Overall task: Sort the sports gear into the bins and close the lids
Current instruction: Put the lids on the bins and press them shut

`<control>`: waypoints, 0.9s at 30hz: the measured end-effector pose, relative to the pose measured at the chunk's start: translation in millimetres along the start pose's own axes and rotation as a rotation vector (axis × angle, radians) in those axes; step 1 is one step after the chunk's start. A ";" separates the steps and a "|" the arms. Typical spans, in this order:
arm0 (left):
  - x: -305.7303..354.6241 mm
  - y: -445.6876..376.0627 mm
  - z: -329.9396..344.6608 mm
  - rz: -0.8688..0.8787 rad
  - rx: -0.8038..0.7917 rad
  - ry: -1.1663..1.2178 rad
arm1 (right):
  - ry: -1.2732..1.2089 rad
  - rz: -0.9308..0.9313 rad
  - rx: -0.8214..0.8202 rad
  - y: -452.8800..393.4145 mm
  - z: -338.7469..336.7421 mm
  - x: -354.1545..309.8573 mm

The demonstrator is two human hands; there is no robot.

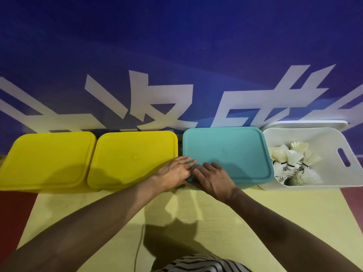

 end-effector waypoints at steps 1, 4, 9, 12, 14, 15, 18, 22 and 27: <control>0.0 -0.4 1.4 -0.002 -0.001 -0.006 | -0.009 -0.024 0.014 -1.3 -1.8 -1.4; -0.6 -0.9 4.8 -0.005 -0.006 -0.030 | -0.028 -0.093 0.053 -6.8 -8.0 -4.5; -3.2 1.2 9.5 -0.029 -0.011 -0.011 | -0.027 -0.154 0.117 -10.9 -18.2 -12.1; -3.1 1.8 13.4 -0.032 0.012 0.000 | -0.043 -0.167 0.131 -9.9 -22.6 -14.7; -2.7 2.2 16.3 -0.025 0.025 -0.016 | -0.053 -0.164 0.129 -8.3 -22.7 -15.6; -2.5 2.5 17.8 -0.020 0.032 -0.027 | -0.059 -0.156 0.121 -7.7 -21.6 -15.8; -1.8 3.0 22.8 -0.018 0.026 -0.029 | -0.079 -0.111 0.078 -6.7 -15.7 -15.1; -2.6 2.5 25.0 -0.020 0.020 -0.002 | -0.094 -0.031 -0.001 -3.9 -2.1 -12.7; -1.3 2.3 21.6 -0.032 0.009 -0.023 | -0.142 0.150 -0.148 0.6 24.5 3.3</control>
Point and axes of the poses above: each hand's wrist, its own y-axis away from the middle knuckle, its own z-axis out of the palm, x = y × z, the point moved 7 cm from there along -y, towards the middle knuckle, and after that the axes turned 6 degrees about y, right-handed, at the moved point
